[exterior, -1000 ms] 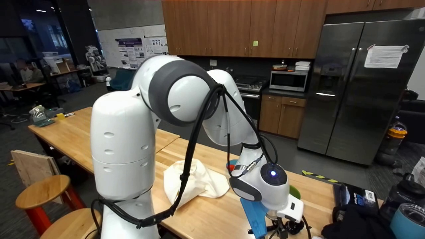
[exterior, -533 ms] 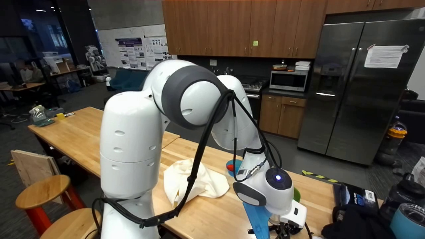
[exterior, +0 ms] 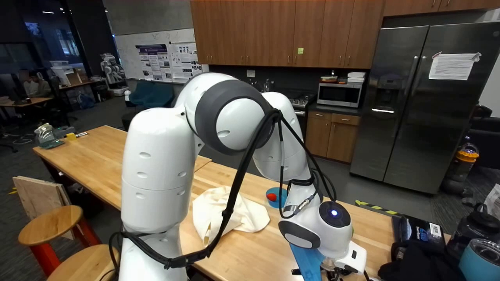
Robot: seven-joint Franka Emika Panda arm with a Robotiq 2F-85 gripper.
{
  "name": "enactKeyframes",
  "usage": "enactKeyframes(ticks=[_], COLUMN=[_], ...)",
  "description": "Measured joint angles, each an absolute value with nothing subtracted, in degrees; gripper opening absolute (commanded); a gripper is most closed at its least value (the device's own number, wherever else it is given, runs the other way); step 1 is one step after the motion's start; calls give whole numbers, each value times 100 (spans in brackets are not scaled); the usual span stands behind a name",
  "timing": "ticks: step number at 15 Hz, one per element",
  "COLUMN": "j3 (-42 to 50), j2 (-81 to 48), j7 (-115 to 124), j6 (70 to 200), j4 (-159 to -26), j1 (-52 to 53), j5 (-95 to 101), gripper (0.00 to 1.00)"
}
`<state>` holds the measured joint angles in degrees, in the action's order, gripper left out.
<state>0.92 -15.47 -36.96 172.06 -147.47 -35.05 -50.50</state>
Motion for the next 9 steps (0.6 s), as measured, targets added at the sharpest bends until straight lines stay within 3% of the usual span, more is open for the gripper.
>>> enactKeyframes(ticks=[3, 9], j3=[118, 141], j2=[-1547, -1547], j7=[-3646, -3641], j6=[17148, 16999], j4=[-14708, -14608], j1=[-3506, -3512], j5=[-4999, -4999], gripper=[3, 0])
